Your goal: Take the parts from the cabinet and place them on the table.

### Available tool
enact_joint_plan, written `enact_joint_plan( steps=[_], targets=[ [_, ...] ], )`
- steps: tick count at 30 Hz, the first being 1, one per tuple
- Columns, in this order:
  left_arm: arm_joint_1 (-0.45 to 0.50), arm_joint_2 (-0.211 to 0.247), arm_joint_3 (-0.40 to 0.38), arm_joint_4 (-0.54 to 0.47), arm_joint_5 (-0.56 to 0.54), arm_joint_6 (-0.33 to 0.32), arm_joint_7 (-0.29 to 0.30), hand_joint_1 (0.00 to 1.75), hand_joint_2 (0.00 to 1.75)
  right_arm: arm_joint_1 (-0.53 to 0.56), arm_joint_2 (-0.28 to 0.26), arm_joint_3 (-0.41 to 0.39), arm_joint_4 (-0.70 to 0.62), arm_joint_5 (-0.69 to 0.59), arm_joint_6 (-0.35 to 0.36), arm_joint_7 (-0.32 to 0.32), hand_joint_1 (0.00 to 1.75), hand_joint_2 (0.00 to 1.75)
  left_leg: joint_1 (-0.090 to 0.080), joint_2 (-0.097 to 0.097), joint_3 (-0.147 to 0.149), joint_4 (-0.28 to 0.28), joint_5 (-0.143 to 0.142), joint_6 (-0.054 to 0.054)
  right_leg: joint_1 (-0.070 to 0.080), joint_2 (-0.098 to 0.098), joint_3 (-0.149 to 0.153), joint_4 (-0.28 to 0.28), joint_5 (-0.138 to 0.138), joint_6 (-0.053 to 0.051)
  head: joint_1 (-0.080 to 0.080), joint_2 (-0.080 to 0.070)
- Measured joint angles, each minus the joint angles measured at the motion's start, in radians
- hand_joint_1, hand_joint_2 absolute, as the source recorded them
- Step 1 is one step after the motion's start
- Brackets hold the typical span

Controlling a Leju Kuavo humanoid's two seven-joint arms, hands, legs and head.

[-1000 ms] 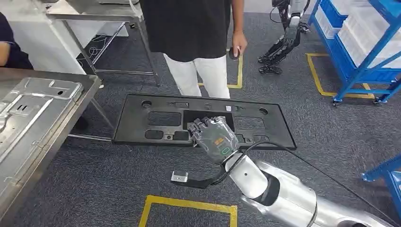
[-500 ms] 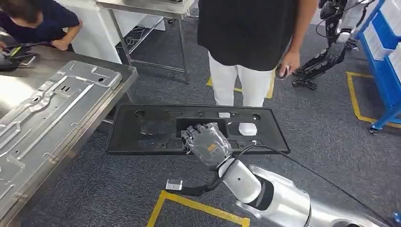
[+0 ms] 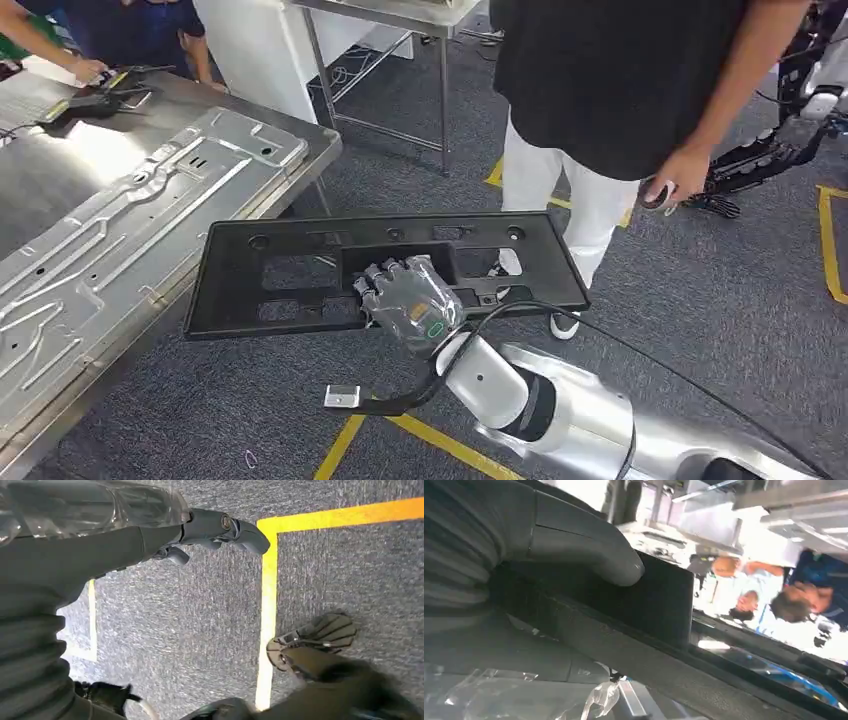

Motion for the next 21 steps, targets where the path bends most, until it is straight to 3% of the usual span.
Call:
enact_joint_plan(
  steps=[4, 5, 6, 7, 9, 10, 11, 13, 14, 15, 19, 20, 21],
  targets=[
    [-0.004, 0.000, -0.002, 0.000, -0.013, -0.008, 0.007, 0.00, 1.75, -0.003, 0.004, 0.005, 0.000, 0.003, 0.008, 0.005, 1.75, 1.75, -0.011, -0.045, 0.000, -0.011, 0.005, 0.016, -0.002, -0.034, 0.011, -0.010, -0.008, 0.019, 0.000, 0.000],
    [-0.002, -0.002, -0.002, 0.000, -0.017, -0.010, 0.015, 0.00, 1.75, -0.003, 0.005, 0.003, 0.000, 0.003, 0.012, 0.008, 1.75, 1.75, 0.007, -0.057, 0.020, -0.026, 0.015, 0.024, -0.005, -0.021, 0.012, -0.001, -0.017, 0.025, 0.001, 0.000],
    [-0.004, -0.002, -0.003, 0.000, -0.020, -0.011, 0.016, 0.00, 1.75, -0.005, 0.004, 0.004, 0.000, 0.005, 0.016, 0.012, 1.75, 1.75, 0.005, -0.069, 0.025, -0.033, 0.018, 0.028, -0.003, 0.035, 0.002, 0.032, -0.035, 0.025, 0.002, 0.000],
    [-0.012, -0.003, -0.004, 0.000, -0.021, -0.013, 0.020, 0.00, 1.75, -0.008, 0.004, 0.004, 0.000, 0.006, 0.018, 0.014, 1.75, 1.75, 0.005, -0.076, 0.027, -0.032, 0.020, 0.032, -0.003, 0.066, -0.032, 0.103, -0.071, 0.023, 0.002, 0.000],
    [-0.029, -0.006, -0.009, 0.000, -0.022, -0.016, 0.022, 0.00, 1.75, -0.004, -0.003, 0.004, 0.000, 0.010, 0.027, 0.024, 1.75, 1.75, 0.006, -0.107, 0.029, -0.032, 0.018, 0.035, -0.003, 0.086, -0.119, 0.258, -0.122, 0.027, 0.005, 0.000],
    [-0.036, -0.007, -0.011, 0.000, -0.025, -0.020, 0.024, 0.00, 1.75, -0.002, -0.010, 0.005, 0.000, 0.013, 0.028, 0.027, 1.75, 1.75, 0.006, -0.122, 0.029, -0.032, 0.017, 0.036, -0.004, 0.087, -0.148, 0.296, -0.122, 0.029, 0.005, 0.000],
    [-0.041, -0.008, -0.016, 0.000, -0.031, -0.026, 0.025, 0.00, 1.75, 0.001, -0.018, 0.005, -0.002, 0.017, 0.029, 0.032, 1.75, 1.75, 0.008, -0.136, 0.030, -0.031, 0.016, 0.036, -0.004, 0.087, -0.157, 0.288, -0.102, 0.031, 0.005, 0.000],
    [-0.046, -0.010, -0.020, 0.000, -0.037, -0.034, 0.027, 0.00, 1.75, 0.010, -0.033, 0.005, -0.016, 0.023, 0.030, 0.045, 1.75, 1.75, 0.015, -0.168, 0.034, -0.028, 0.012, 0.030, -0.009, 0.095, -0.110, 0.150, -0.010, 0.036, 0.005, 0.000],
    [-0.047, -0.012, -0.021, 0.000, -0.036, -0.036, 0.035, 0.00, 1.75, 0.014, -0.042, 0.005, -0.027, 0.023, 0.035, 0.045, 1.75, 1.75, 0.019, -0.181, 0.035, -0.022, 0.007, 0.023, -0.016, 0.120, -0.071, 0.059, 0.036, 0.041, 0.005, 0.000],
    [-0.047, -0.012, -0.021, 0.000, -0.036, -0.039, 0.040, 0.00, 1.75, 0.016, -0.045, 0.005, -0.032, 0.023, 0.039, 0.045, 1.75, 1.75, 0.017, -0.191, 0.028, -0.014, 0.001, 0.014, -0.027, 0.174, -0.051, 0.003, 0.050, 0.047, 0.006, 0.000],
    [-0.036, -0.012, -0.023, 0.000, -0.030, -0.044, 0.046, 0.00, 1.75, 0.025, -0.056, 0.005, -0.045, 0.021, 0.045, 0.044, 1.75, 1.75, 0.023, -0.223, 0.017, -0.009, -0.005, -0.003, -0.014, 0.135, -0.047, -0.001, 0.047, 0.017, 0.006, 0.000],
    [-0.028, -0.013, -0.023, 0.000, -0.030, -0.045, 0.046, 0.00, 1.75, 0.023, -0.056, 0.003, -0.047, 0.020, 0.045, 0.044, 1.75, 1.75, 0.024, -0.200, 0.016, 0.001, -0.010, -0.005, -0.018, 0.124, -0.045, -0.005, 0.049, 0.010, 0.007, 0.000],
    [-0.026, -0.016, -0.023, 0.000, -0.030, -0.045, 0.046, 0.00, 1.75, 0.024, -0.057, 0.002, -0.048, 0.016, 0.044, 0.043, 1.75, 1.75, 0.016, -0.138, 0.001, 0.032, -0.029, -0.010, -0.017, 0.117, -0.042, -0.005, 0.047, 0.005, 0.003, 0.000]
  ],
)
